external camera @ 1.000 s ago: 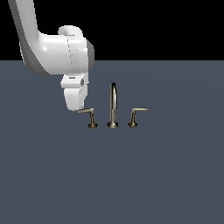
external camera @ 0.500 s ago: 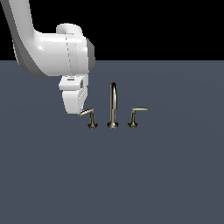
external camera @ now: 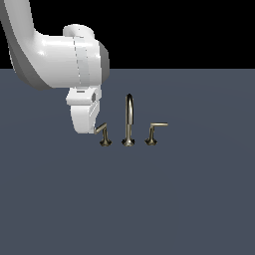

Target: Turn on the faucet by rotating a designated handle.

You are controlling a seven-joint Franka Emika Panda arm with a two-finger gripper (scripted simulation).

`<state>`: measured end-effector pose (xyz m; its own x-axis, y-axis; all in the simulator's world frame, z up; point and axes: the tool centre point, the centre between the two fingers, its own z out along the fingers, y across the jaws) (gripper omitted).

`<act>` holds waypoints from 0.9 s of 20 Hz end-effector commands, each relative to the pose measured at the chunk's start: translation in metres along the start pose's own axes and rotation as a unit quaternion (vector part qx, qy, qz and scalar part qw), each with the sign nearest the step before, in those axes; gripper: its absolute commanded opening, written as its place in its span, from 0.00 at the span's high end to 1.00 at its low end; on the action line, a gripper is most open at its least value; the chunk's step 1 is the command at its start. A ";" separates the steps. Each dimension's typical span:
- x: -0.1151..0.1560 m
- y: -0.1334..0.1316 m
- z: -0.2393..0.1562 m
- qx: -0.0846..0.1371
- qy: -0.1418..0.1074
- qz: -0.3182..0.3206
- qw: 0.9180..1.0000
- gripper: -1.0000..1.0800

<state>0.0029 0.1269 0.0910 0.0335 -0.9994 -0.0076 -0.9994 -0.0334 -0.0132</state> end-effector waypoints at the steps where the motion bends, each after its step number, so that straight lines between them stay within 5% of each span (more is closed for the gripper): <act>1: 0.013 0.008 0.000 -0.004 0.003 0.004 1.000 1.00; 7: 0.033 0.023 -0.001 -0.006 0.004 0.004 1.000 1.00; 9: 0.015 0.021 0.000 -0.005 0.000 -0.008 1.000 1.00; 18: 0.073 0.012 -0.001 -0.006 0.004 0.003 1.000 1.00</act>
